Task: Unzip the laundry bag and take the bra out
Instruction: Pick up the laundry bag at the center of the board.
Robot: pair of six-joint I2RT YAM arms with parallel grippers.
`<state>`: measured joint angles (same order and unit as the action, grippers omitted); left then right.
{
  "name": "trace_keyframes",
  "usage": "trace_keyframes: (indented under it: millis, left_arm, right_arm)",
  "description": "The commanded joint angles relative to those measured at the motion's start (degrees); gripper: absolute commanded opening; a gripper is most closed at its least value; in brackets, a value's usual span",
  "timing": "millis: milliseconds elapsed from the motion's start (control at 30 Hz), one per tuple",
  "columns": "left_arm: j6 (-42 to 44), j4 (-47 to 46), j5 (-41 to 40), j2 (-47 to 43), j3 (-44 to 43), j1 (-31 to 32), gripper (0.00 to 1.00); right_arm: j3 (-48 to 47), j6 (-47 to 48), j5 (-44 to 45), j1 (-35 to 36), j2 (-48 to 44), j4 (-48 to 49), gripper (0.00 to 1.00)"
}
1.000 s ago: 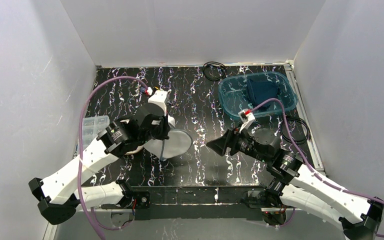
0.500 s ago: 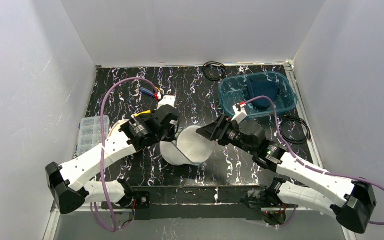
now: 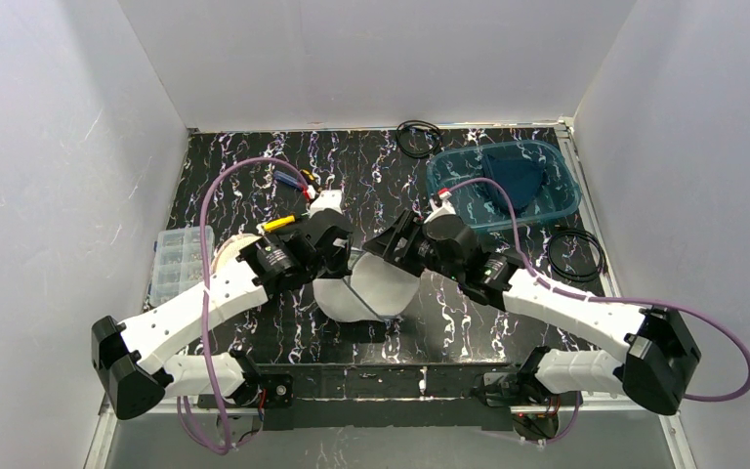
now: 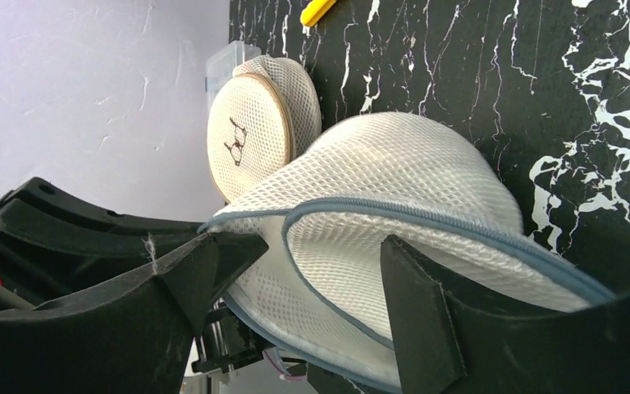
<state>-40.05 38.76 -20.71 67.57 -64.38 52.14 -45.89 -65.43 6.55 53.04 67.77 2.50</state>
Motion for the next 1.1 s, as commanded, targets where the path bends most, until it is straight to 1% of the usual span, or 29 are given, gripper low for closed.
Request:
trace_keyframes:
  millis: [0,200,300,567,767,867,933,967,1067]
  left_arm:
    - [-1.2,-1.9,-0.2,-2.1,1.5,0.4,0.00]
    - [-1.6,-3.2,0.6,-2.5,2.5,0.5,0.00]
    - [-2.1,-4.2,1.5,-3.0,3.0,0.6,0.00]
    - [-2.4,-6.2,3.3,-3.5,4.1,0.9,0.00]
    - [-2.0,-6.5,3.5,-3.3,4.6,0.9,0.00]
    - [-2.0,-6.6,3.3,-3.4,4.8,1.0,0.00]
    - [-2.0,-6.7,3.2,-3.8,4.9,0.9,0.00]
    - [-1.9,-6.8,3.2,-3.9,4.9,1.0,0.00]
    - [-1.8,-6.7,3.1,-4.6,5.0,0.9,0.00]
  right_arm:
    - [-3.5,-0.6,1.9,1.1,1.7,-2.1,0.78]
    - [-2.7,-1.8,2.9,1.4,3.1,-2.4,0.74]
    - [-3.0,-2.1,4.2,1.4,4.9,-4.1,0.74]
    - [-5.8,-1.6,3.7,2.3,9.5,-3.4,0.74]
    - [-9.1,1.7,3.1,4.8,11.9,-4.4,0.80]
    - [-9.1,3.0,2.9,5.8,12.3,-3.9,0.80]
    - [-9.5,3.8,2.1,5.9,13.6,-4.5,0.75]
    - [-9.4,4.0,1.9,6.0,14.0,-4.6,0.71]
    - [-8.6,4.4,2.4,6.0,14.5,-4.7,0.49]
